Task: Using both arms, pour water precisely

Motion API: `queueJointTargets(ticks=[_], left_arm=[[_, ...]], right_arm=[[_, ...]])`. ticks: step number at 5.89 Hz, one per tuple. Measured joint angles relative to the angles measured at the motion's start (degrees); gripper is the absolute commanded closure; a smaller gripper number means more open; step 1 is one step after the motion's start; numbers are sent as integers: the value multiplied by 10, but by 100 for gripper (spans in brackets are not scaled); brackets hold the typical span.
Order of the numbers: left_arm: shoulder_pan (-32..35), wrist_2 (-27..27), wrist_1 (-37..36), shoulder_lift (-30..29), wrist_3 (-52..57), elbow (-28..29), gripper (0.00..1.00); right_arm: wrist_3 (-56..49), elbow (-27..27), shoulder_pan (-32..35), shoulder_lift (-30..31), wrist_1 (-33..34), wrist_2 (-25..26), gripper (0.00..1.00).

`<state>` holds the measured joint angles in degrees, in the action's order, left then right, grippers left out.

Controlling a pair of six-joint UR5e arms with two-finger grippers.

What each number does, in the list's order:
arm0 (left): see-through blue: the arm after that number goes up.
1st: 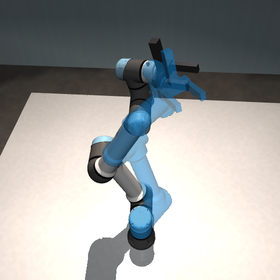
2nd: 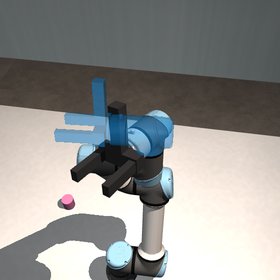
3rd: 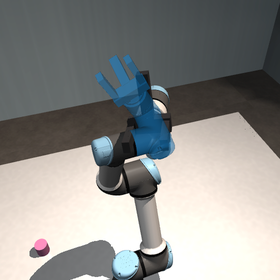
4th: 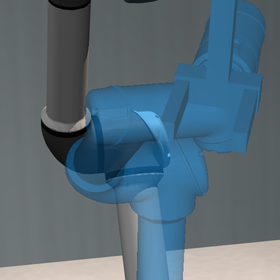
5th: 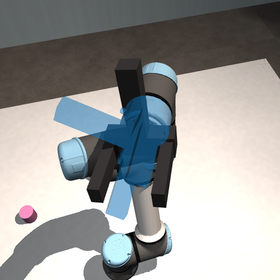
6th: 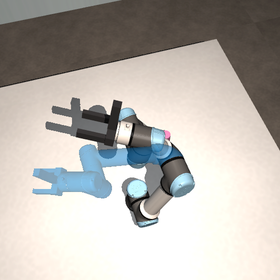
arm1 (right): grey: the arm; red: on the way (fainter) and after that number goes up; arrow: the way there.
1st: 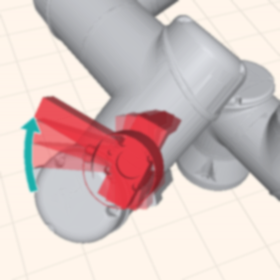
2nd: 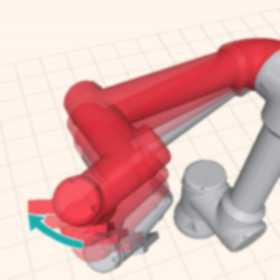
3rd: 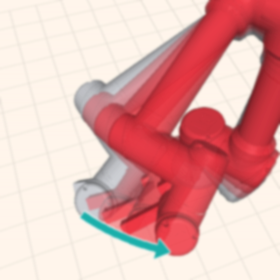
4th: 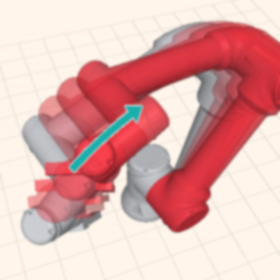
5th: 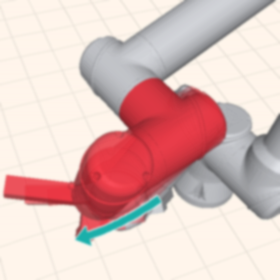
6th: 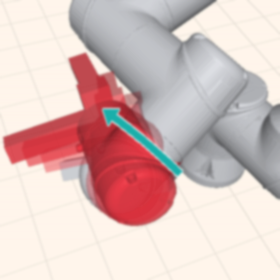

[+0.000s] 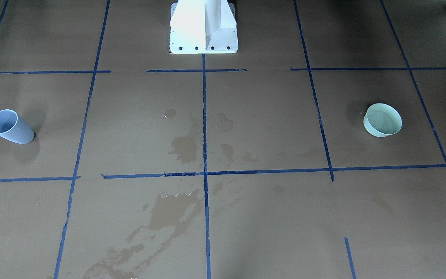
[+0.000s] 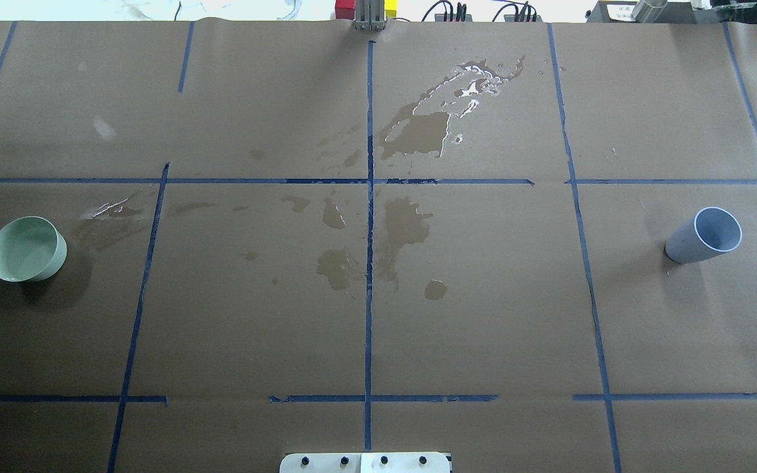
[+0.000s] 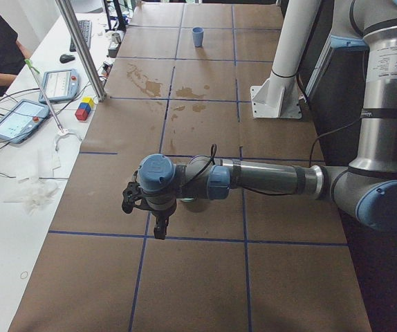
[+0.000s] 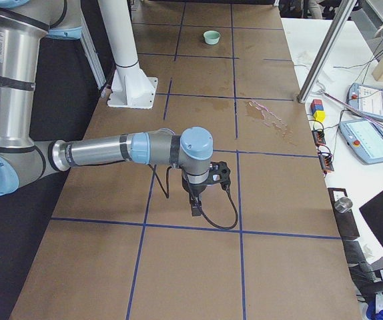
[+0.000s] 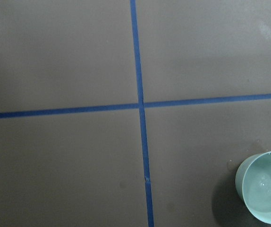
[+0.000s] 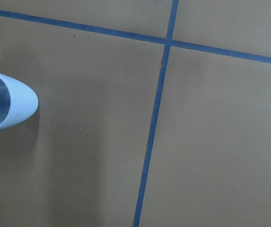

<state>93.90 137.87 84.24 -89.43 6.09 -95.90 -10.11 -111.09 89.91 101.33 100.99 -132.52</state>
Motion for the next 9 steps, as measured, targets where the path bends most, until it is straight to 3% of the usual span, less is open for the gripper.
queueJointTargets(ticks=[2,6,9], left_arm=[[4,-27,-9,19,4,-2,0],[1,-32,-8,34,2,-26,0],[1,-30,21,49,3,-36,0]], right_arm=[[0,5,-6,1,-2,-6,0],[3,55,-29,1,-49,-30,0],[3,58,-30,1,-59,-27,0]])
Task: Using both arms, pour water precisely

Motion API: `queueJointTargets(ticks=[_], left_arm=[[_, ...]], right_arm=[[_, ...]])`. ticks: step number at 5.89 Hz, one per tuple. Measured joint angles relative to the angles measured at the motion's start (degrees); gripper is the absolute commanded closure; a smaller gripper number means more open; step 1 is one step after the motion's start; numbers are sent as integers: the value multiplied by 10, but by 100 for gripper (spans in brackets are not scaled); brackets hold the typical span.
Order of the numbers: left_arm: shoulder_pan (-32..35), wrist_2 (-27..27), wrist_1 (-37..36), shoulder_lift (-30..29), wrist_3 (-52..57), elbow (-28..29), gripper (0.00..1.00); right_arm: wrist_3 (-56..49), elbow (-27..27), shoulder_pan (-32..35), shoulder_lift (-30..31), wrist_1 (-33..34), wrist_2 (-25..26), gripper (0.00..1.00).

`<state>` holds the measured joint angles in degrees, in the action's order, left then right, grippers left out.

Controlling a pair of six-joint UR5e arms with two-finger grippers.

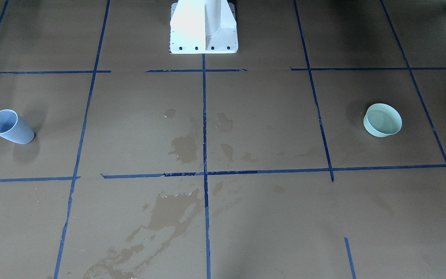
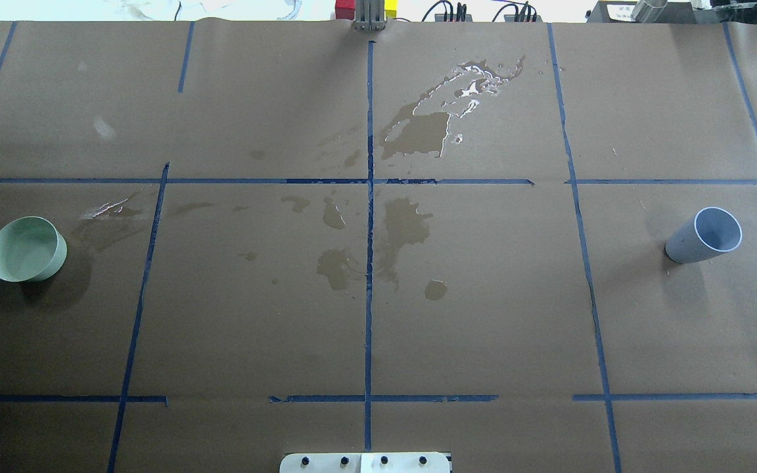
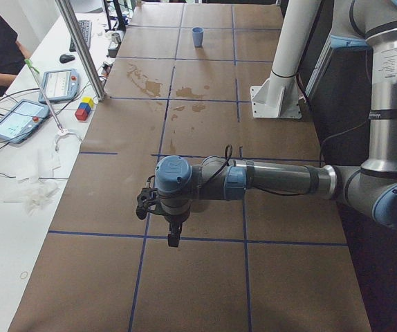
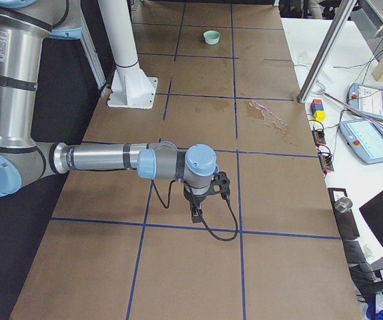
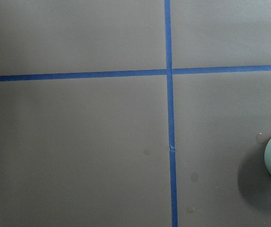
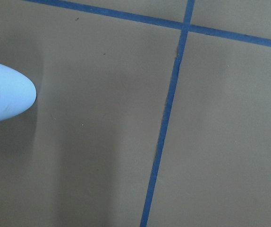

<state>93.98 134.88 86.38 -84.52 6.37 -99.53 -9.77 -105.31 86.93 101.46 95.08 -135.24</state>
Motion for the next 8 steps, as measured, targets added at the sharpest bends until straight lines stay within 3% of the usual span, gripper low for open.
queueJointTargets(ticks=[4,8], left_arm=[[0,3,5,10,1,-3,0],[1,3,5,74,1,-66,0]], right_arm=[[-5,-3,0,0,-2,1,0],[-7,-4,1,2,-3,1,0]])
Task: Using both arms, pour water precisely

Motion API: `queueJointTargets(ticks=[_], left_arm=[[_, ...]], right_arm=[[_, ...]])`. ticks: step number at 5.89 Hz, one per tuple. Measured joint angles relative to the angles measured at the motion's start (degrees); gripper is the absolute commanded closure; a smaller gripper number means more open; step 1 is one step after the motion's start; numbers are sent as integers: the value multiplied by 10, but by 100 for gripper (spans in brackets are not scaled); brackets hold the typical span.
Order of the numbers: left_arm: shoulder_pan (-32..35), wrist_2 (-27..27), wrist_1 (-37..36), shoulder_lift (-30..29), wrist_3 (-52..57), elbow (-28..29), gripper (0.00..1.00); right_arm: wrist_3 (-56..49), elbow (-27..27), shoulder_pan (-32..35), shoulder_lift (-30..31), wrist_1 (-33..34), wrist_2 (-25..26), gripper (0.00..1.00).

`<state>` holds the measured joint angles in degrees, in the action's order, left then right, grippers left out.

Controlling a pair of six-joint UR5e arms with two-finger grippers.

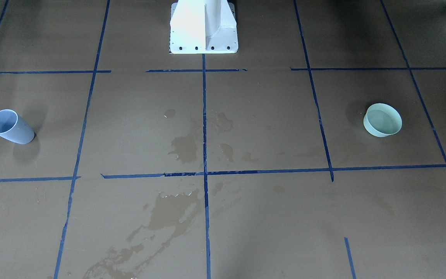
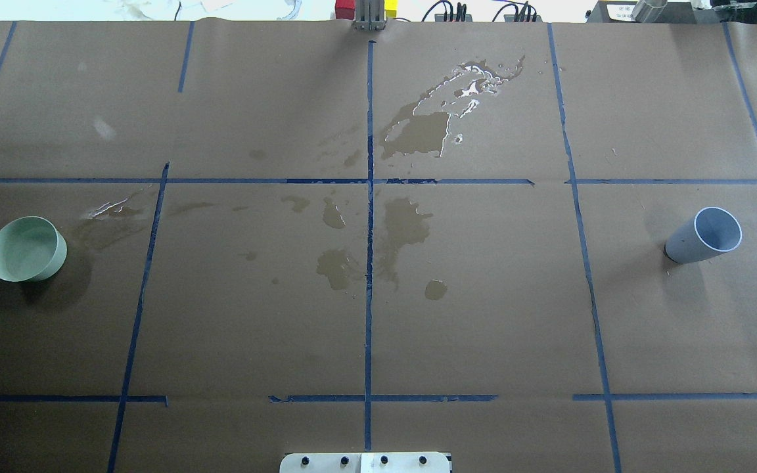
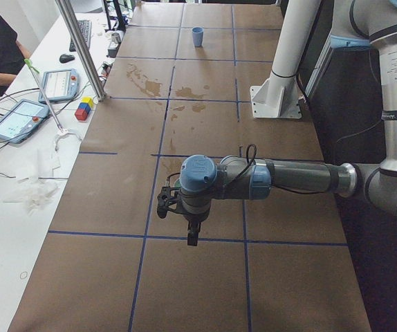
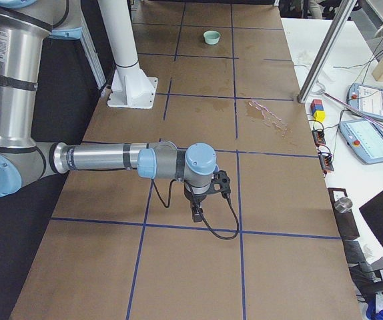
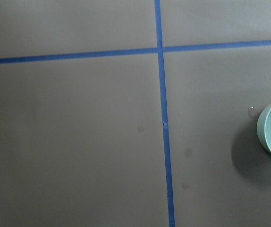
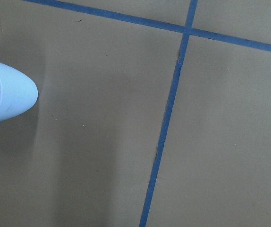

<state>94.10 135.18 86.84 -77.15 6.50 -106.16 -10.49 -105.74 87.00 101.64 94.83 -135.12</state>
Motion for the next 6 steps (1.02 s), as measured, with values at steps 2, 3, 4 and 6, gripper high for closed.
queueJointTargets(ticks=[2,3,4,6], left_arm=[[0,0,0,-2,0,-4,0],[-1,0,0,-6,-1,-4,0],[-1,0,0,-7,-1,-4,0],[-3,0,0,-8,0,-6,0]], right_arm=[[3,-7,1,6,-33,6,0],[5,-13,3,18,-61,13,0],[5,-19,5,28,-79,17,0],[5,-24,7,33,-89,19,0]])
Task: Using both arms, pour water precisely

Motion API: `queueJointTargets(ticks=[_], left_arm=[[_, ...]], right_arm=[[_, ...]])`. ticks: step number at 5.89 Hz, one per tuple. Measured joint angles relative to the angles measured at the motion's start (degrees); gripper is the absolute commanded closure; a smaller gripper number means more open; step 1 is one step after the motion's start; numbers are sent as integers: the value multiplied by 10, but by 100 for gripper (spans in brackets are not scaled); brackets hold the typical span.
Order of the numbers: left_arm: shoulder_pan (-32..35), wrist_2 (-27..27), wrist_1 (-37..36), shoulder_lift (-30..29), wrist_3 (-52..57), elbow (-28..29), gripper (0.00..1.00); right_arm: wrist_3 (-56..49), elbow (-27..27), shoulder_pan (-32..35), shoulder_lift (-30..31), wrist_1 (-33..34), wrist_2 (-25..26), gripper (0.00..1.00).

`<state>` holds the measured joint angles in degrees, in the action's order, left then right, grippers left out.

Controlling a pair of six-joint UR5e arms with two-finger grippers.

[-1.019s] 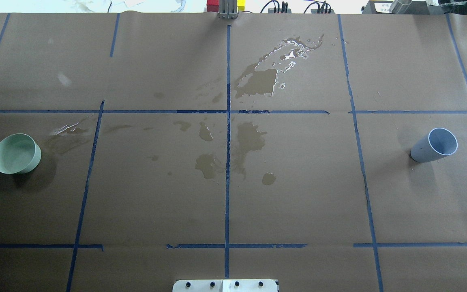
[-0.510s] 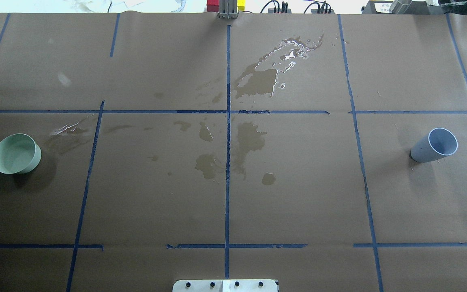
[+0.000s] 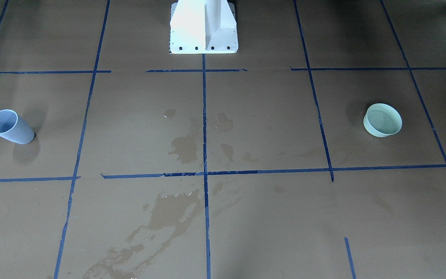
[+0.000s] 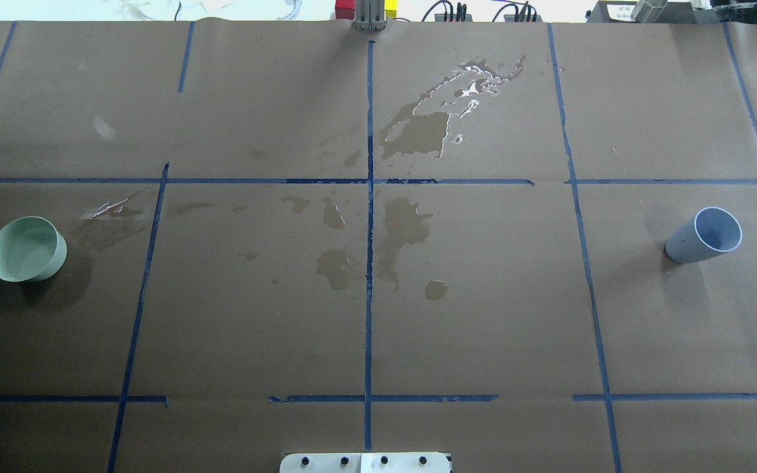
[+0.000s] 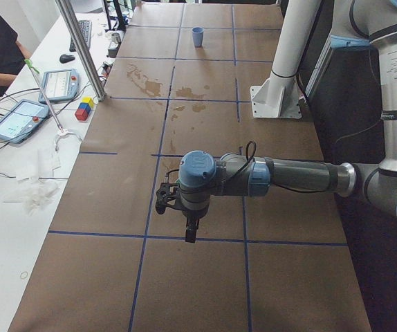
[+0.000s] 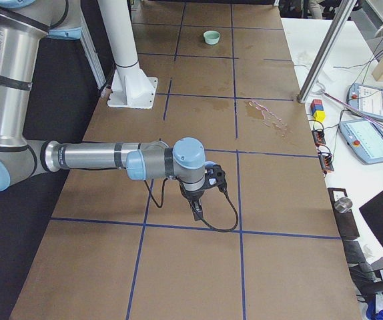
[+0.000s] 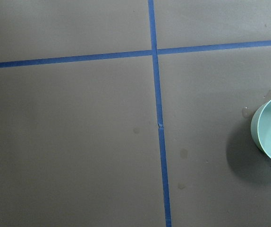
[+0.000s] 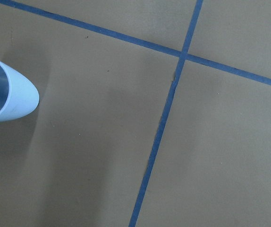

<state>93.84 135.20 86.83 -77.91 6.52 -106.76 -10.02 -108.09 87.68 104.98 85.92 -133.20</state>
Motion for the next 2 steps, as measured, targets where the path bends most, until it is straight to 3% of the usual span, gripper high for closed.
queueJointTargets(ticks=[2], left_arm=[[-3,1,-1,2,0,-4,0]], right_arm=[[0,-1,0,0,-14,3,0]])
